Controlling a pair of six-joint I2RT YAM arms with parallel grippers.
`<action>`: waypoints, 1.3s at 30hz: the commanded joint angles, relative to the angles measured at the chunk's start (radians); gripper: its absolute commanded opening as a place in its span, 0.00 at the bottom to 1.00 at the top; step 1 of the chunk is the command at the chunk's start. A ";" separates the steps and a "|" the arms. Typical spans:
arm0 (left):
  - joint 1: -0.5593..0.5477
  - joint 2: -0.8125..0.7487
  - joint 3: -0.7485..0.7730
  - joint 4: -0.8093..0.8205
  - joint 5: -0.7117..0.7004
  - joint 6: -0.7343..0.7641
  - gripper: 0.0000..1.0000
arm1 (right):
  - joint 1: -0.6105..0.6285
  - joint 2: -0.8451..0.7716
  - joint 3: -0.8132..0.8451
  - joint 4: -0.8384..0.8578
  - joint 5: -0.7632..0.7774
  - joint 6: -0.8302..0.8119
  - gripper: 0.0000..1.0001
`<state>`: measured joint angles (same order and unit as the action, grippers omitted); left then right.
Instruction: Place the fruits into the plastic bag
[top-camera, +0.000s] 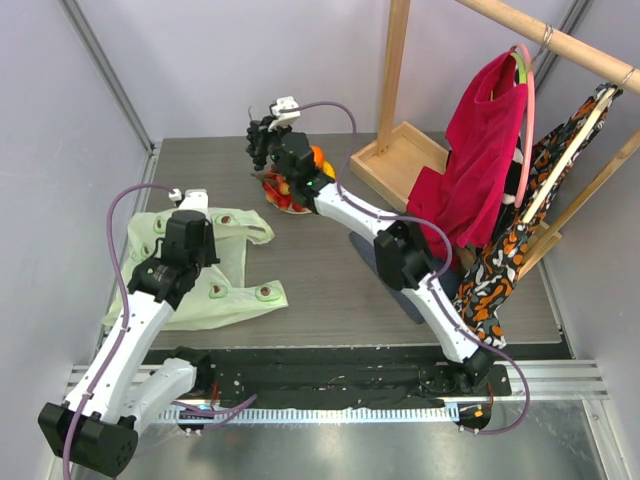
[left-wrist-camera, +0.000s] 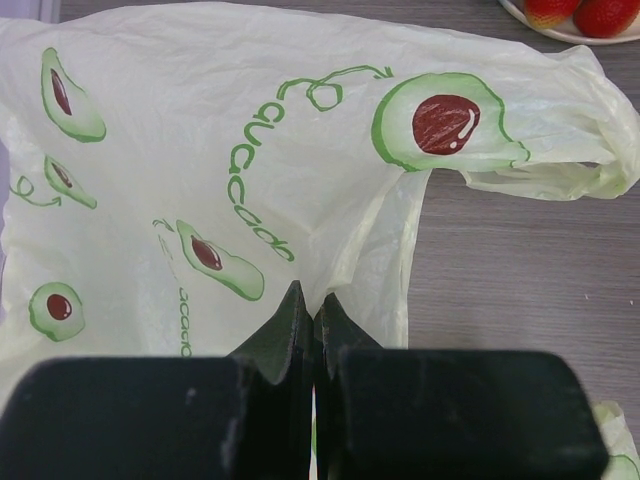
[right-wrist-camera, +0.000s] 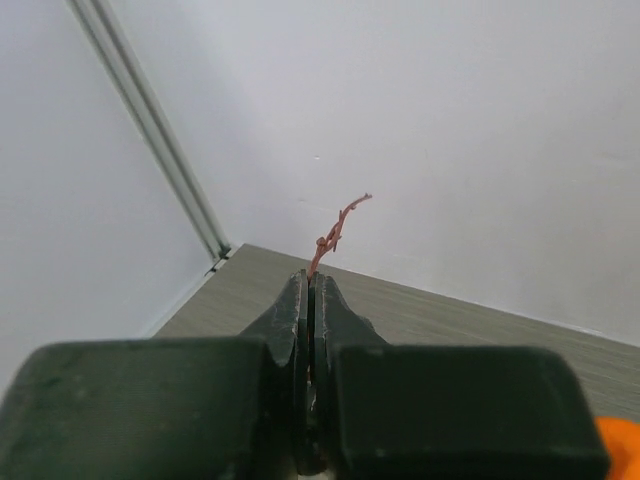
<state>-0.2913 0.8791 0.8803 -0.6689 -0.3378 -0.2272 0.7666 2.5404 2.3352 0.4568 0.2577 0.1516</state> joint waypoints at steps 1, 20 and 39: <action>0.007 -0.029 0.006 0.061 0.049 0.009 0.00 | 0.011 -0.341 -0.209 0.170 -0.073 -0.032 0.01; 0.007 0.017 0.213 0.020 0.448 -0.218 0.00 | 0.019 -1.173 -0.977 -0.096 -0.423 0.011 0.01; 0.009 0.003 0.244 0.031 0.571 -0.307 0.00 | 0.097 -1.180 -1.205 0.072 -0.569 0.267 0.01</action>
<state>-0.2867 0.9112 1.0946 -0.6636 0.2138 -0.5175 0.8532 1.3365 1.1625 0.4191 -0.3000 0.3672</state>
